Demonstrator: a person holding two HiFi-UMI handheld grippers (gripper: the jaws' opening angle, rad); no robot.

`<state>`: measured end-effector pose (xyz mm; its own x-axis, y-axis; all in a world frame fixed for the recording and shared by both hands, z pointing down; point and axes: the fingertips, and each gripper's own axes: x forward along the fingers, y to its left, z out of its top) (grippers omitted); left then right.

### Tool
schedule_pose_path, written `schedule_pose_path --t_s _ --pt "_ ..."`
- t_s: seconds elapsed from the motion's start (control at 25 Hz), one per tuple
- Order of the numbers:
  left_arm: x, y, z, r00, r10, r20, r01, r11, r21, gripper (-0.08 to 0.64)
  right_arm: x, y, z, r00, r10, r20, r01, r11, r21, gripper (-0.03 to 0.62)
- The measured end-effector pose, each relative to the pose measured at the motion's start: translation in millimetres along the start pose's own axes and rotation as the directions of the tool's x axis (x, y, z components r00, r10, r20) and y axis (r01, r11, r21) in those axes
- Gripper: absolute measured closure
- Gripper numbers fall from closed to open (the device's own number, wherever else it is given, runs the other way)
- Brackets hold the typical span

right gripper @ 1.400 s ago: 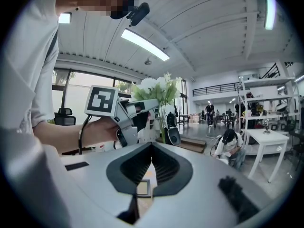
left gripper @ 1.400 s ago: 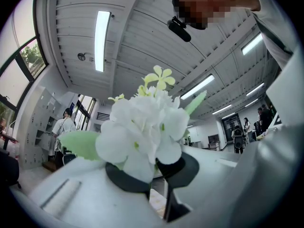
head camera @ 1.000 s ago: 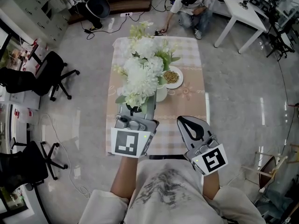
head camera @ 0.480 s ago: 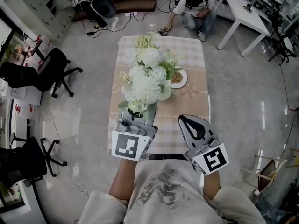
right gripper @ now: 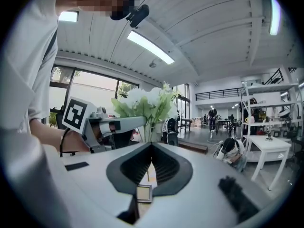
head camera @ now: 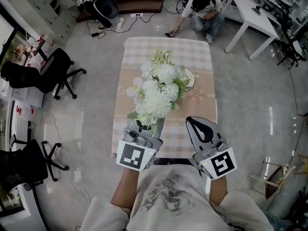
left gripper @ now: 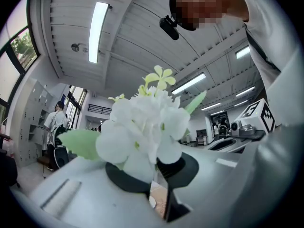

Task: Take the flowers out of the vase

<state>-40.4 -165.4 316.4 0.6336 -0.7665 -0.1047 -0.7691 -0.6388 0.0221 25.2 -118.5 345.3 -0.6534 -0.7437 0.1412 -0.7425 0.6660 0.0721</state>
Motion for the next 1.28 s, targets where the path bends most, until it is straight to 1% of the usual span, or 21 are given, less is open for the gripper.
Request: schedule_pose_path --t_s 0.16,0.4,0.8,1.28 --pt "-3.6 -4.8 -9.1 1.0 -0.012 -0.015 0.012 1.0 -0.024 0.511 -0.5 -1.6 -0.1 1.0 -0.004 0.001 0.004 1.0 -0.004 0.577" --pt "-9.2 -12.7 -17.3 0.999 -0.033 -0.038 0.031 0.999 -0.04 0.51 -3.4 -1.4 1.9 1.0 -0.007 0.005 0.008 1.0 -0.002 0.577" --pt "-13.9 -18.4 -22.0 0.998 -0.041 -0.051 0.038 0.997 -0.063 0.509 -3.1 0.9 3.1 1.0 0.001 0.001 -0.001 1.0 0.002 0.577" --pt "-13.9 -19.9 -25.6 0.997 -0.046 -0.056 0.042 0.997 -0.065 0.511 -3.5 -0.6 1.9 1.0 -0.003 0.008 0.003 1.0 0.012 0.577"
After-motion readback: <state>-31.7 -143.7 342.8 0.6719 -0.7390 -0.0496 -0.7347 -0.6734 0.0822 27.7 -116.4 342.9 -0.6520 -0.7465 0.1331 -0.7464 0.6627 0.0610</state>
